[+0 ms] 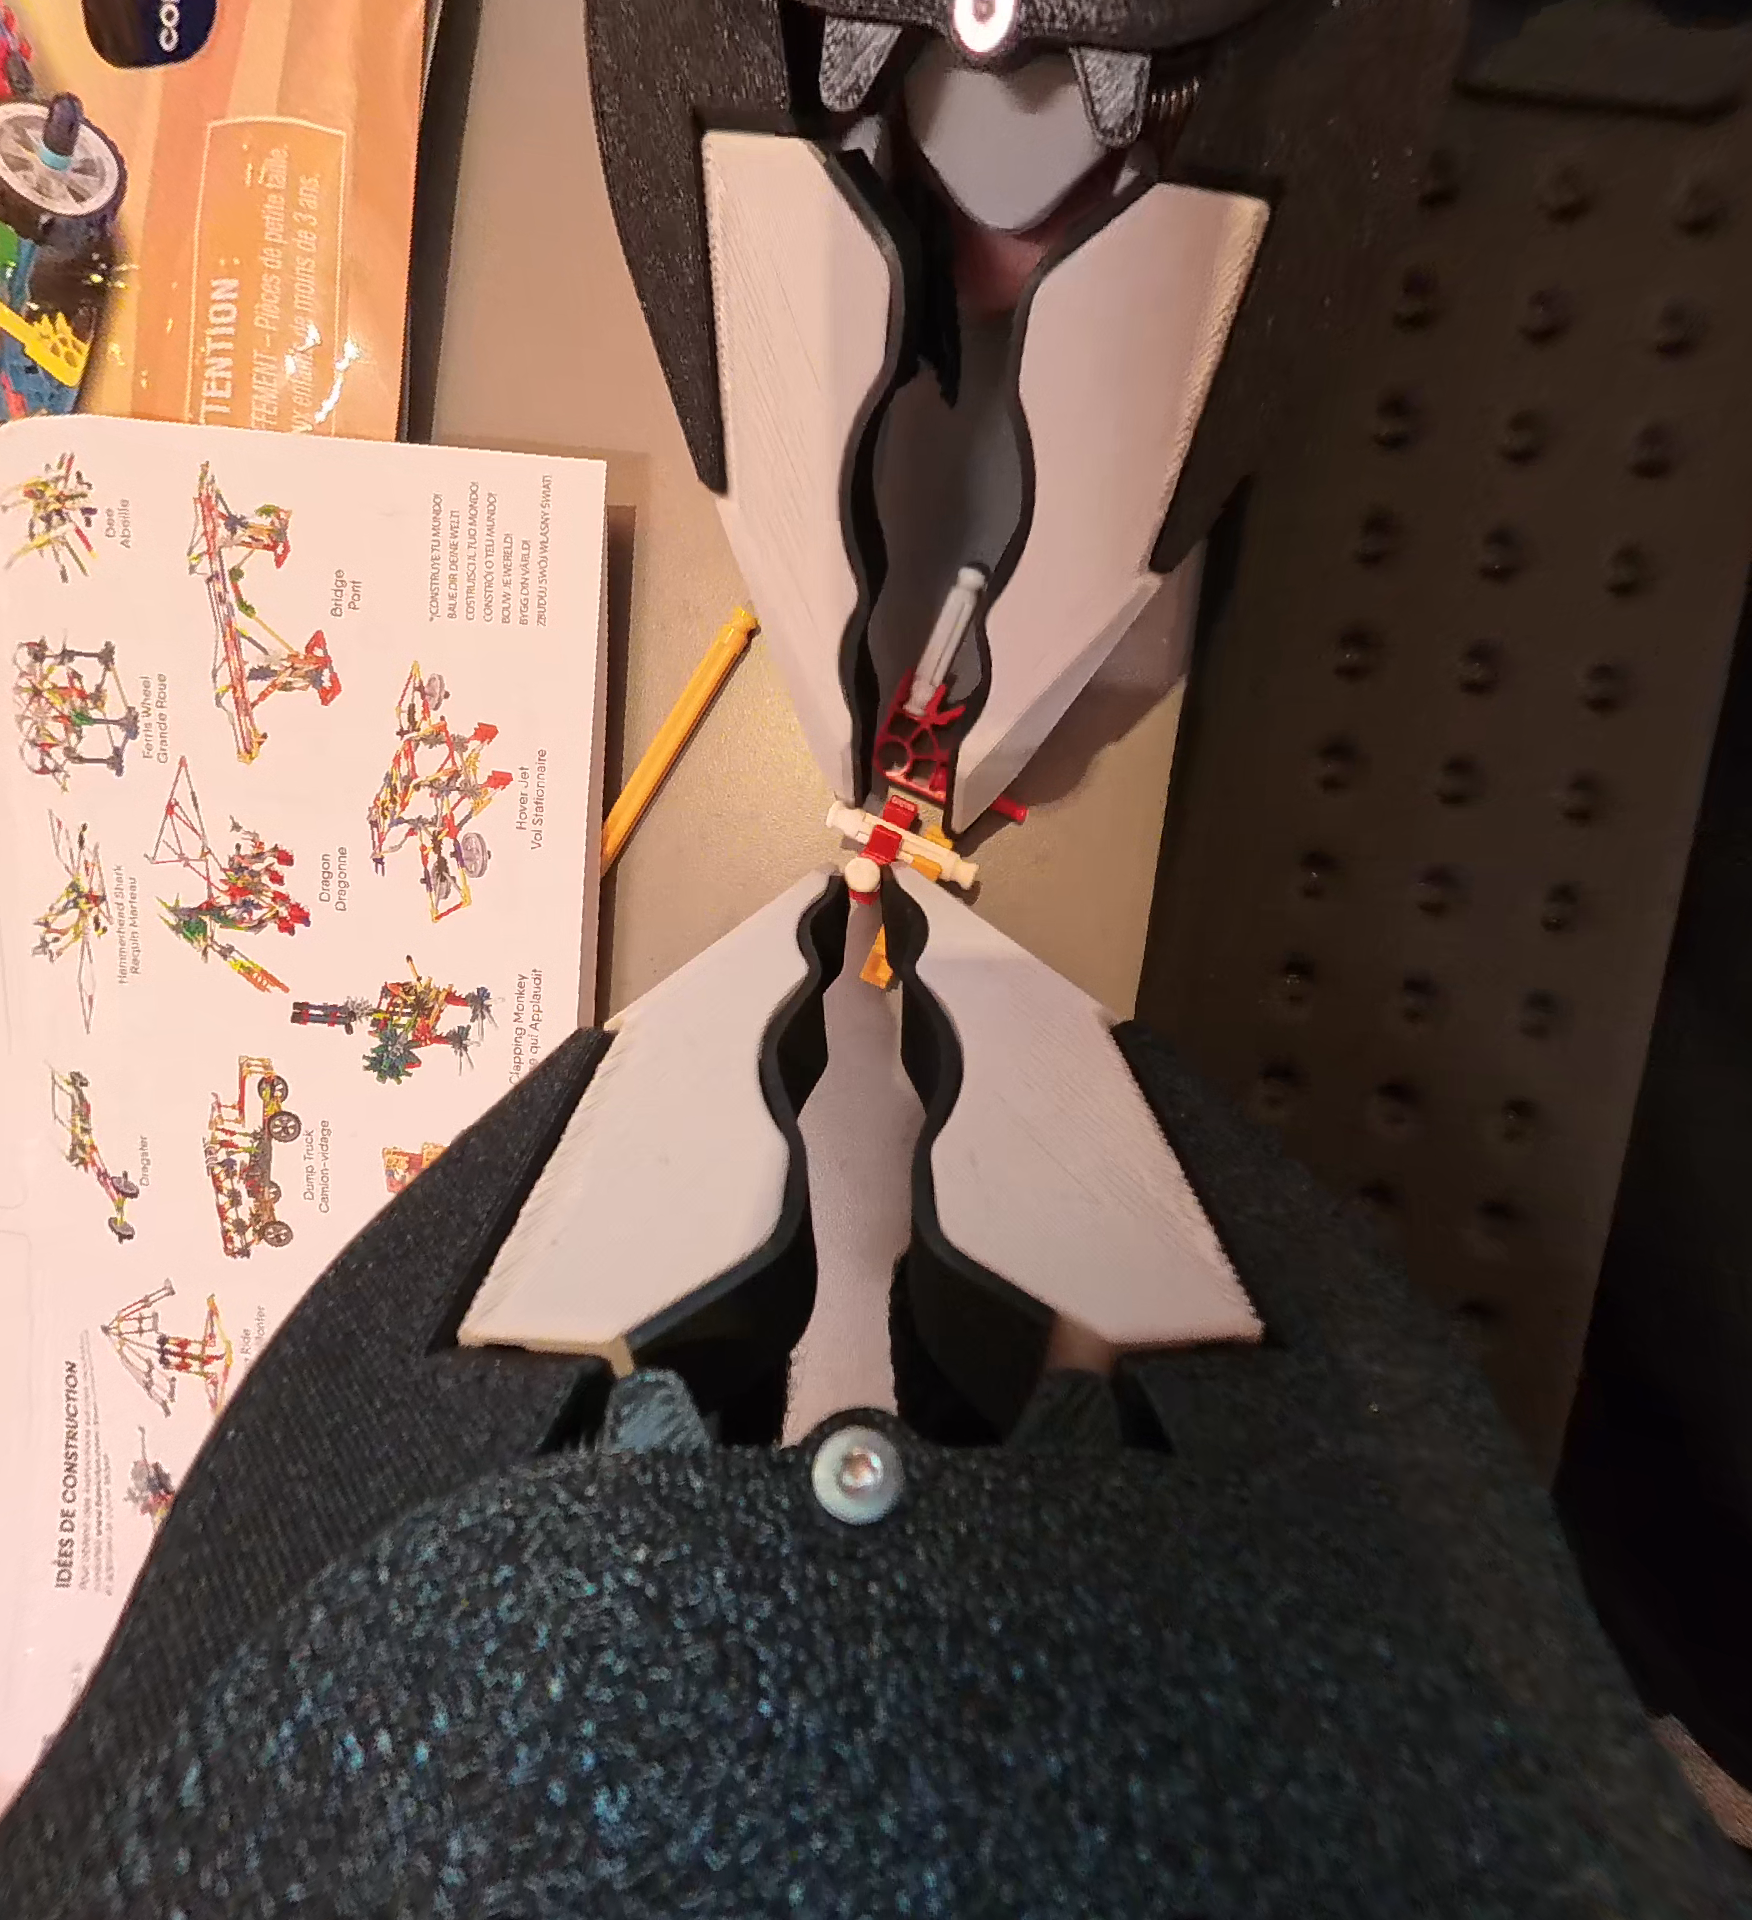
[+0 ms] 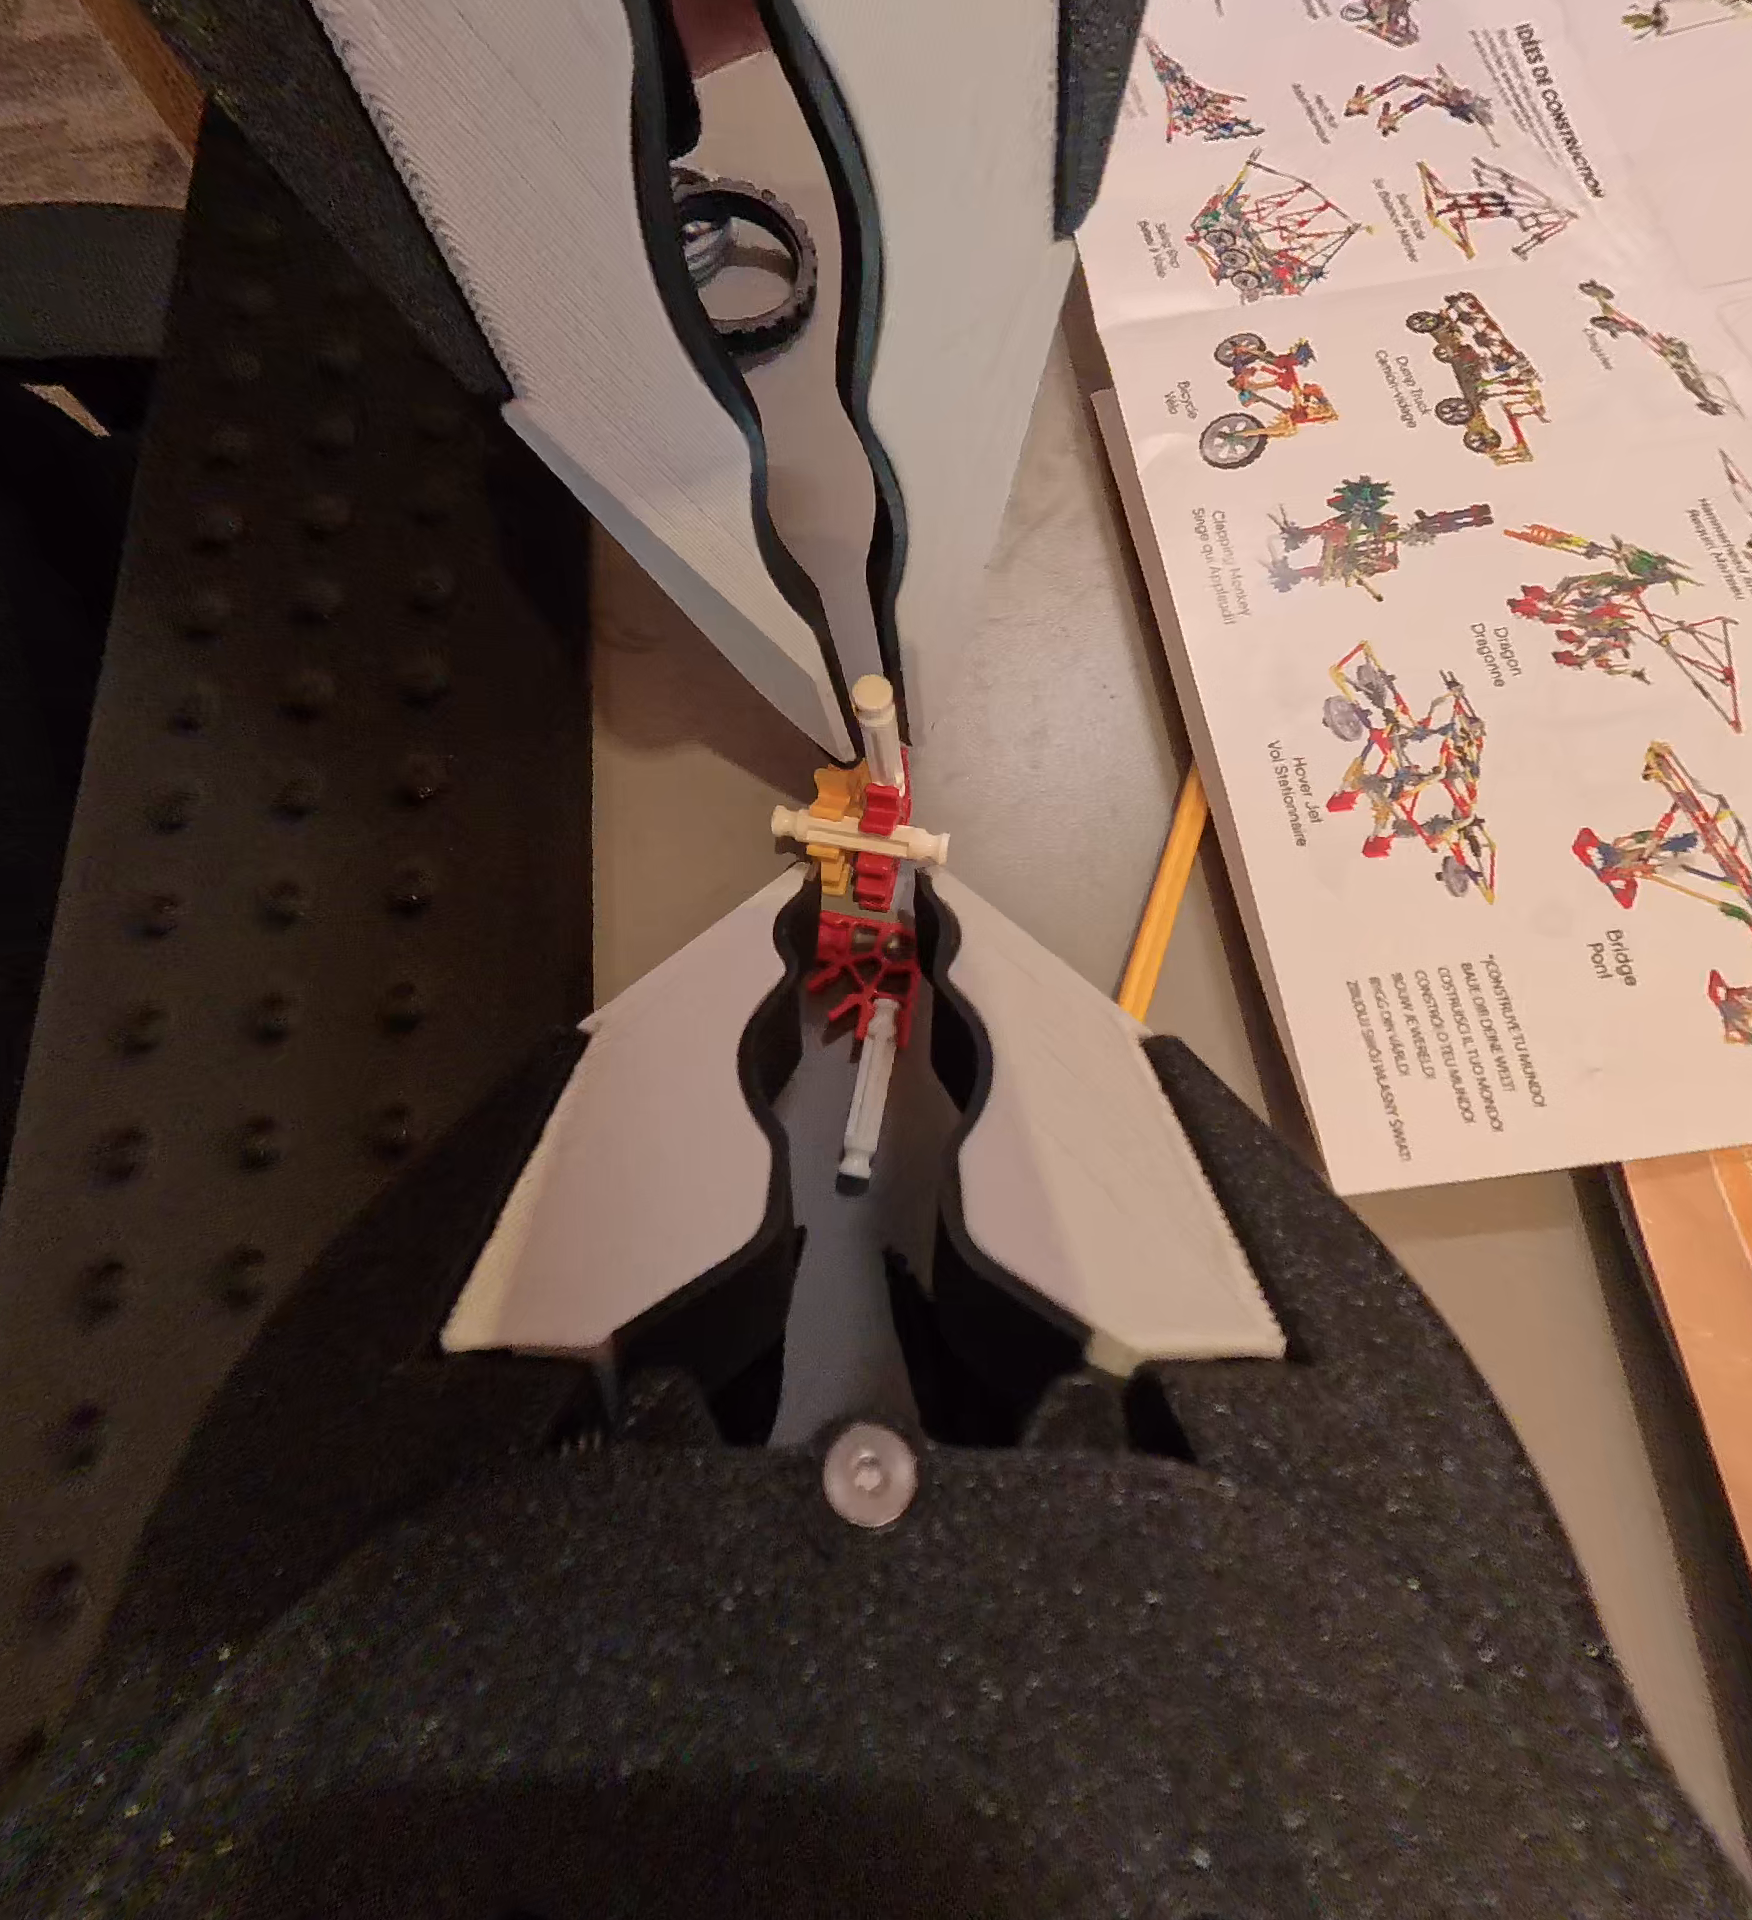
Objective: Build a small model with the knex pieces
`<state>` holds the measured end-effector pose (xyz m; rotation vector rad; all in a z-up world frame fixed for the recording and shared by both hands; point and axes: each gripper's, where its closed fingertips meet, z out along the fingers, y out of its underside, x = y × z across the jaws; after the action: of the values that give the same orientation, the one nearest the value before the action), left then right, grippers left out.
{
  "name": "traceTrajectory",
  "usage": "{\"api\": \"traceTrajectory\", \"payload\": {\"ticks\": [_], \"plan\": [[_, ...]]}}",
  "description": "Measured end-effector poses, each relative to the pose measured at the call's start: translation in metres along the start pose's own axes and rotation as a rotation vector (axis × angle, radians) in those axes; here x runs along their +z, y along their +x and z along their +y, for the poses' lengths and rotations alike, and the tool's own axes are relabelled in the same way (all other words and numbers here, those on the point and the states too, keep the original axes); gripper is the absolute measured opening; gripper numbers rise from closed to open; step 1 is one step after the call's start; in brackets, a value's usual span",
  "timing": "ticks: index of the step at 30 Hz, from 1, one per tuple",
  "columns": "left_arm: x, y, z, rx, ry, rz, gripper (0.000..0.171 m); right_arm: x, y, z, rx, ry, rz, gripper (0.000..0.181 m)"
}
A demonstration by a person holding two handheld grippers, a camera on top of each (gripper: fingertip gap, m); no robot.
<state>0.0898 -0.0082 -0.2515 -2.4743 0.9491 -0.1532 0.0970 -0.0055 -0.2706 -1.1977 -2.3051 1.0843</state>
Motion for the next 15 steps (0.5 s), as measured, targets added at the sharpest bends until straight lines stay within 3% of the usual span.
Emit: {"api": "traceTrajectory", "payload": {"ticks": [8,15], "plan": [[0.001,-0.001,-0.001,0.012,0.003,-0.004,0.003,-0.015,0.005,-0.004,0.047,0.06,0.003,0.018],[0.001,-0.001,-0.002,0.016,0.002,-0.014,0.003,0.002,0.0,0.002,-0.033,-0.031,0.049,0.026]]}}
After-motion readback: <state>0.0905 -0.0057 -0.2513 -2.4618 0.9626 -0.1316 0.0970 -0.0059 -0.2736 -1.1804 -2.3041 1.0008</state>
